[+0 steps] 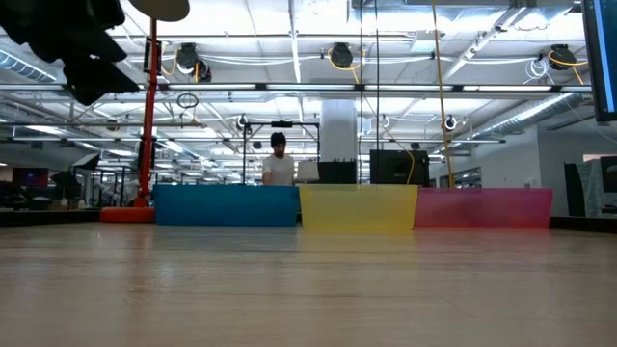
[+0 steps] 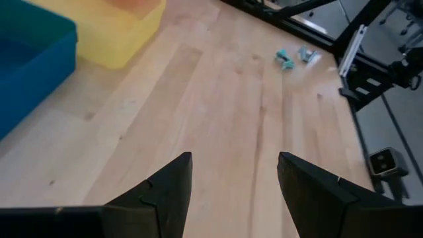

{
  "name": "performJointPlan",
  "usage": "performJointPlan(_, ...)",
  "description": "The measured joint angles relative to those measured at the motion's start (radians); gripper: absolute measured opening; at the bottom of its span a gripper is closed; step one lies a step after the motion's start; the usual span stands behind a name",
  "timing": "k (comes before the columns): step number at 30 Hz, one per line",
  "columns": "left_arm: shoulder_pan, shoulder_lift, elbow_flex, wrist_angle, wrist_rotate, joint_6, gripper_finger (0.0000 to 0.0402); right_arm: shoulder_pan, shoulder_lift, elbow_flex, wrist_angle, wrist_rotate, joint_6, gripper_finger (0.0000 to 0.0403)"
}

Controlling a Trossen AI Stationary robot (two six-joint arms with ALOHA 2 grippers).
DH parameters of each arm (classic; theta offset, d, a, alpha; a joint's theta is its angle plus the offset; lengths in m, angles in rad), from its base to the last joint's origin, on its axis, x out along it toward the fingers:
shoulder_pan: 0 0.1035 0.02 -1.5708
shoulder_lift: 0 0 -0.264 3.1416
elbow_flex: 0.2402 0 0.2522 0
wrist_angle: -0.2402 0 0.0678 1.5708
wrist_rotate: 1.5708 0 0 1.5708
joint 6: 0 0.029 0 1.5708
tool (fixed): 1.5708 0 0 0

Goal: Pick and place Stapler, Stapler remover, tape
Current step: Put the light green staple remover into the yellow bin

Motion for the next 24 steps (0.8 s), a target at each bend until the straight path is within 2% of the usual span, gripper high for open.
performJointPlan(7,0.0,-0.05,-0.037,0.0,-0.006,-0.007,0.0223,0.079,0.115,0.0,-0.076,-0.326,0.559,0.0201)
performJointPlan(10,0.0,-0.052,-0.037,0.001,-0.005,-0.003,0.0223,0.125,0.143,0.0,-0.134,-0.387,0.731,0.0201)
performJointPlan(15,0.0,-0.051,-0.037,-0.001,-0.005,-0.005,0.0223,0.193,0.151,0.0,-0.238,-0.334,0.908,0.0201)
performJointPlan(20,0.0,-0.051,-0.037,-0.001,0.018,-0.015,0.0223,0.246,0.151,-0.001,-0.323,-0.168,1.039,0.0201)
performJointPlan(24,0.0,-0.051,-0.037,-0.002,0.023,-0.045,0.0223,0.277,0.151,-0.001,-0.363,-0.044,1.082,0.0201)
